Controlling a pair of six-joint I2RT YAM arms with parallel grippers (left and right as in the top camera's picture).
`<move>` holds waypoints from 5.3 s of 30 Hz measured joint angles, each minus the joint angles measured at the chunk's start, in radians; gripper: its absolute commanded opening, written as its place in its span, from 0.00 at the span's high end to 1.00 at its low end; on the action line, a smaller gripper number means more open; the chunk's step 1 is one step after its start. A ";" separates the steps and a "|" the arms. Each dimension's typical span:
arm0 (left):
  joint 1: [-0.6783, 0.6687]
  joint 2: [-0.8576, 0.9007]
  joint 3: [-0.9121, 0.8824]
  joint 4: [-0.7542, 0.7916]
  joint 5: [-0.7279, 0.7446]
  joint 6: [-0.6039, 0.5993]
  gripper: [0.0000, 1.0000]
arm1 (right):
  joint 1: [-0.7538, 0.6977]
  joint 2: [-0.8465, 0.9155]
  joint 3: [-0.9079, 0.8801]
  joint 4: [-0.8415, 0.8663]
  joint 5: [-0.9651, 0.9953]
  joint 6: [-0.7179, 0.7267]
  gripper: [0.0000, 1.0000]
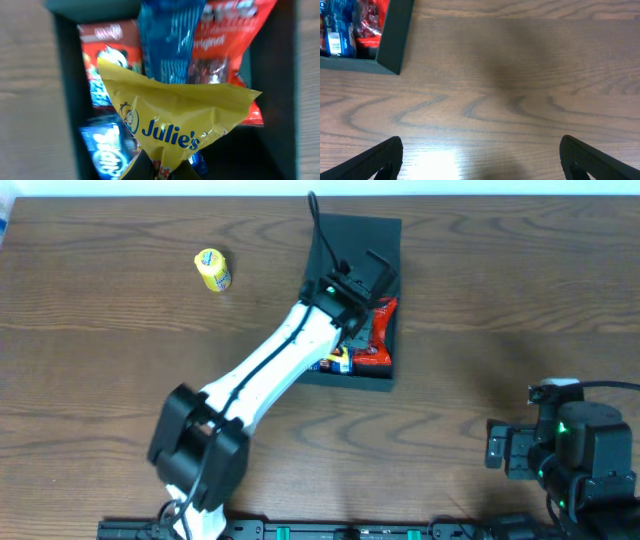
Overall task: Pack container
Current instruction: 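Carry the Julie's packet into the black box and release it, then move the left gripper to the yellow Mentos container and grasp it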
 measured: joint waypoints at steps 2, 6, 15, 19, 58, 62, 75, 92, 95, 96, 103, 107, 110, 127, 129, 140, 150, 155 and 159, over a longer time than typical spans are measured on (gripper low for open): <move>0.000 0.026 0.000 -0.003 0.014 -0.024 0.94 | 0.000 0.000 0.000 0.000 0.000 0.000 0.01; 0.001 0.046 0.000 0.000 0.030 -0.048 0.94 | 0.000 0.000 0.000 0.000 0.000 0.000 0.01; 0.018 0.067 0.001 0.025 0.032 -0.057 0.92 | 0.000 0.000 0.000 0.000 0.000 0.000 0.01; 0.032 0.081 0.001 0.028 0.032 -0.058 0.89 | 0.000 0.000 0.000 0.000 0.000 0.000 0.01; 0.029 -0.160 0.094 -0.098 -0.117 -0.001 0.05 | 0.000 0.000 0.000 0.000 0.000 0.000 0.01; 0.035 -0.303 0.023 -0.084 -0.239 0.008 0.05 | 0.000 0.000 0.000 -0.001 0.000 0.000 0.01; 0.193 -0.771 -0.667 0.300 -0.366 0.026 0.04 | 0.000 0.000 0.000 0.000 0.000 0.000 0.01; 0.412 -0.531 -1.193 1.307 -0.282 0.089 0.04 | 0.000 0.000 0.000 0.000 0.000 0.000 0.01; 0.418 -0.433 -1.184 1.374 -0.256 0.121 0.05 | 0.000 0.000 0.000 0.000 0.000 0.000 0.01; 0.422 -0.399 -1.173 1.378 -0.249 0.134 0.05 | 0.000 0.000 0.000 0.000 0.000 0.000 0.01; 0.475 -0.202 -0.979 1.388 -0.199 0.227 0.04 | 0.000 0.000 0.000 0.000 0.000 0.000 0.01; 0.509 -0.123 -0.883 1.388 -0.185 0.279 0.05 | 0.000 0.000 0.000 0.000 0.000 0.000 0.01; 0.534 -0.074 -0.832 1.388 -0.180 0.300 0.05 | 0.000 0.000 0.000 -0.001 0.000 0.000 0.01; 0.608 0.144 -0.576 1.388 -0.102 0.323 0.05 | 0.000 0.000 0.000 0.000 0.000 0.000 0.01; 0.616 0.152 -0.554 1.388 -0.100 0.323 0.05 | 0.000 0.000 0.000 0.000 0.000 0.000 0.01; 0.626 0.156 -0.526 1.389 -0.073 0.332 0.14 | 0.000 0.000 0.000 0.000 0.000 0.000 0.01; 0.627 0.158 -0.526 1.389 -0.069 0.340 0.36 | 0.000 0.000 0.000 0.000 0.000 0.000 0.01; 0.627 0.158 -0.526 1.390 -0.068 0.339 0.43 | 0.000 0.000 0.000 0.000 0.000 0.000 0.01; 0.627 0.158 -0.526 1.390 -0.069 0.340 0.48 | 0.000 0.000 0.000 0.000 0.000 0.000 0.01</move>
